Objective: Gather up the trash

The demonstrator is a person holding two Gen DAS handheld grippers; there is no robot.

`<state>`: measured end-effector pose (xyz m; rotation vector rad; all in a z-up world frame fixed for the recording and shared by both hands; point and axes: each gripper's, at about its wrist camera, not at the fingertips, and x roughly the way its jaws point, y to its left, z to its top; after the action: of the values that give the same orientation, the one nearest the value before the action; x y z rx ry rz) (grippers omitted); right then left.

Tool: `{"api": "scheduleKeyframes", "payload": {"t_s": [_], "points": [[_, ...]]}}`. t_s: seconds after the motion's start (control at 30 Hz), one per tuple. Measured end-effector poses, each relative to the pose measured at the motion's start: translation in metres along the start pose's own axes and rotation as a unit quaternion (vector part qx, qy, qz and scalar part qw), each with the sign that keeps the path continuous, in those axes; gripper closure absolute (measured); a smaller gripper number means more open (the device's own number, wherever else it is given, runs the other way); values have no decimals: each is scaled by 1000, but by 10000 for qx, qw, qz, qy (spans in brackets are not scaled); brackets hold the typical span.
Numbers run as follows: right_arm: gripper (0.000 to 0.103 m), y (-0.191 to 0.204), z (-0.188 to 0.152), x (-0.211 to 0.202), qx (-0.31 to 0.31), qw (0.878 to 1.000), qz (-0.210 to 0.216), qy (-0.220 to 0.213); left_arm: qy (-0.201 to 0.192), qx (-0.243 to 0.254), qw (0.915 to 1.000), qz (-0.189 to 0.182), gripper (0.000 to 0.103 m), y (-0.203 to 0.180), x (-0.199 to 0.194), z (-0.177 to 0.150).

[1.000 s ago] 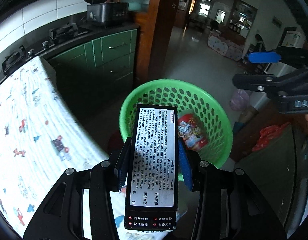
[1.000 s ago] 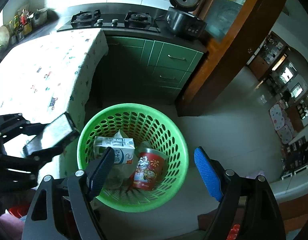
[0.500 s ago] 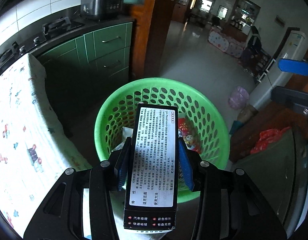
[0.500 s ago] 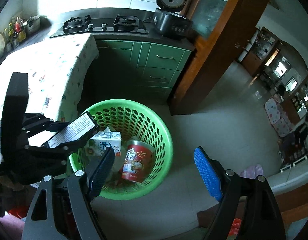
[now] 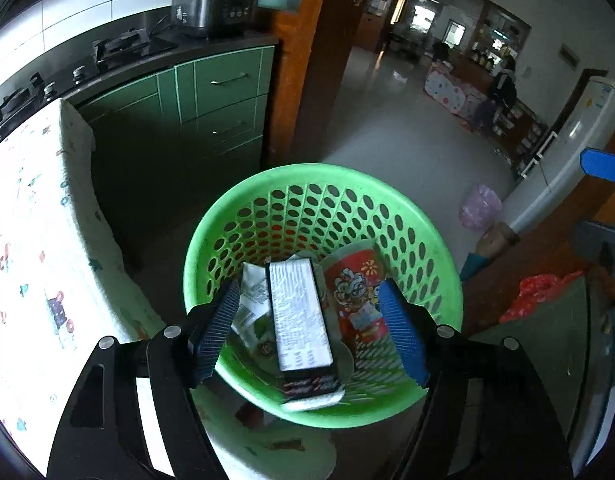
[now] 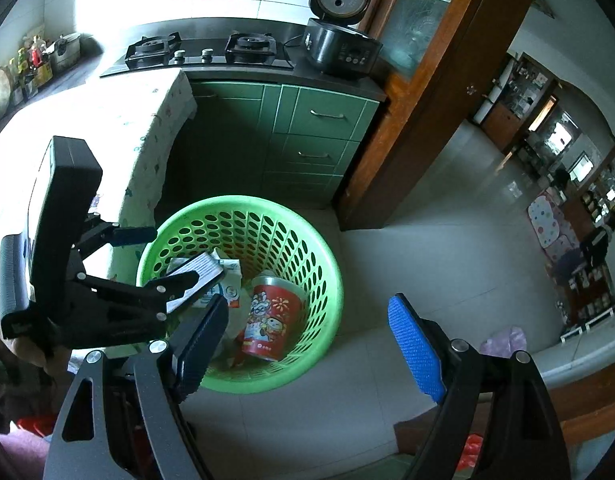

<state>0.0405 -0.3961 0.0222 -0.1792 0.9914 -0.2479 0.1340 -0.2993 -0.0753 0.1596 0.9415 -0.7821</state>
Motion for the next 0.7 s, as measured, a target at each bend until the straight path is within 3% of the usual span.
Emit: {"api": "scheduleKeyframes", "payload": {"t_s": [0.27,0.7], "points": [[22,16,5,-5,-103,9997,189,-80,-79,-142,9995,263,31,26,-27,-11],[20,89,23,-12,-607,9941,827,-351,-407,-683,9900,1168,27,103,-105,-53]]}}
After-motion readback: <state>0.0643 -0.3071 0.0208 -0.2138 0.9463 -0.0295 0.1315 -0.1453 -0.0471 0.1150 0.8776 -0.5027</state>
